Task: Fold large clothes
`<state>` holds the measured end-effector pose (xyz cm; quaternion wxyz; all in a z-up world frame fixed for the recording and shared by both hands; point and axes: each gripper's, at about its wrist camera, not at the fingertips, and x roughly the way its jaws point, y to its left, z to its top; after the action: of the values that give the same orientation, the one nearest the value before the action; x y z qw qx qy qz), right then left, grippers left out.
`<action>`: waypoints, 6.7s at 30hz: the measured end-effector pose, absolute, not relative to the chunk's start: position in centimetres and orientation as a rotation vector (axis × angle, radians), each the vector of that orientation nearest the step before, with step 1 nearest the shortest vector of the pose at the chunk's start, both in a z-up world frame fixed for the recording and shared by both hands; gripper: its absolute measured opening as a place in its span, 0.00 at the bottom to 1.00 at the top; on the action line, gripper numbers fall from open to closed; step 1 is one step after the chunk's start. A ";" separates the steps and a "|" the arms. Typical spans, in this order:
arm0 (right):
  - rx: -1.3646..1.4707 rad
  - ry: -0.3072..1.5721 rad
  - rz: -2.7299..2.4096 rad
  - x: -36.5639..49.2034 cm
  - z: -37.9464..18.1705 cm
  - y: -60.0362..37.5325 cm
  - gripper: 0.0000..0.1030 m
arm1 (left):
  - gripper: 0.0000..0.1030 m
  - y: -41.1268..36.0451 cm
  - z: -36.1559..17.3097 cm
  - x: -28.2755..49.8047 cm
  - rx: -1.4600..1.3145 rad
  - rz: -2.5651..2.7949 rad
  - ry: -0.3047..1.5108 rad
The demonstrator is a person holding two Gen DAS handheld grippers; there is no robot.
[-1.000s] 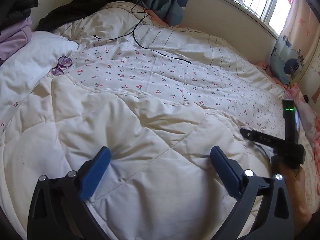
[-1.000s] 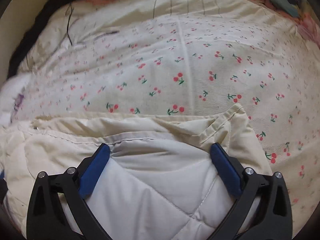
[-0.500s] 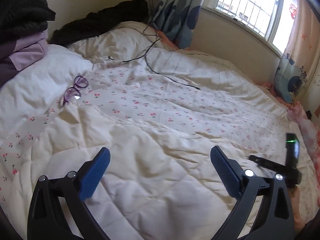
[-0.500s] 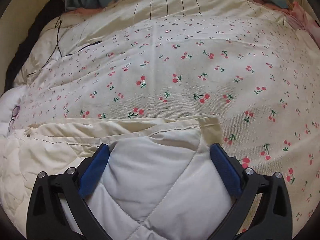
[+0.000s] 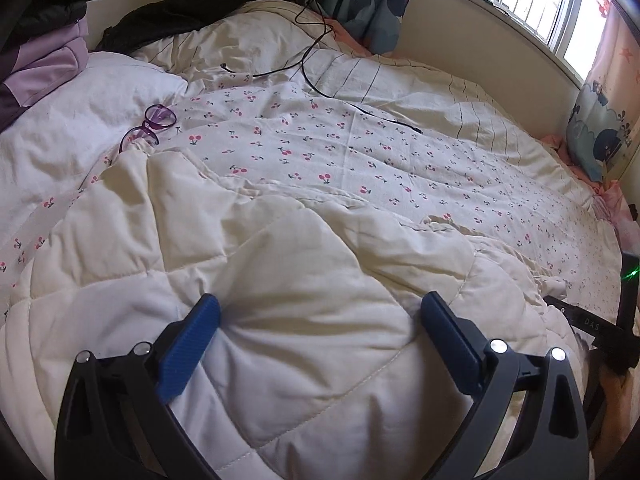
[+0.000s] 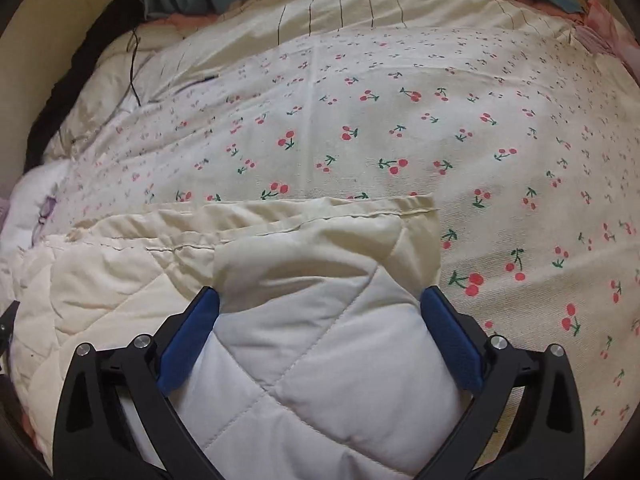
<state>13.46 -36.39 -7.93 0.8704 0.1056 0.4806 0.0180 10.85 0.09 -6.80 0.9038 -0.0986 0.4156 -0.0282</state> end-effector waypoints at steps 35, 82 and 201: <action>0.086 0.805 0.278 10.7 -0.3 -21.7 0.94 | 0.93 1.3 -5.6 5.8 -0.017 -0.107 0.805; 0.255 0.989 0.446 12.7 -5.0 -22.2 0.94 | 0.93 1.0 -6.2 5.3 -0.018 -0.149 0.784; 0.292 0.966 0.020 -2.2 -7.5 -47.9 0.93 | 0.82 -4.8 -5.9 0.7 -0.187 -0.316 0.916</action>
<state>-2.20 -47.88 -7.50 0.8754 0.1397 0.4626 0.0095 0.73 -4.76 -5.88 0.8807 -0.0899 0.4396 -0.1518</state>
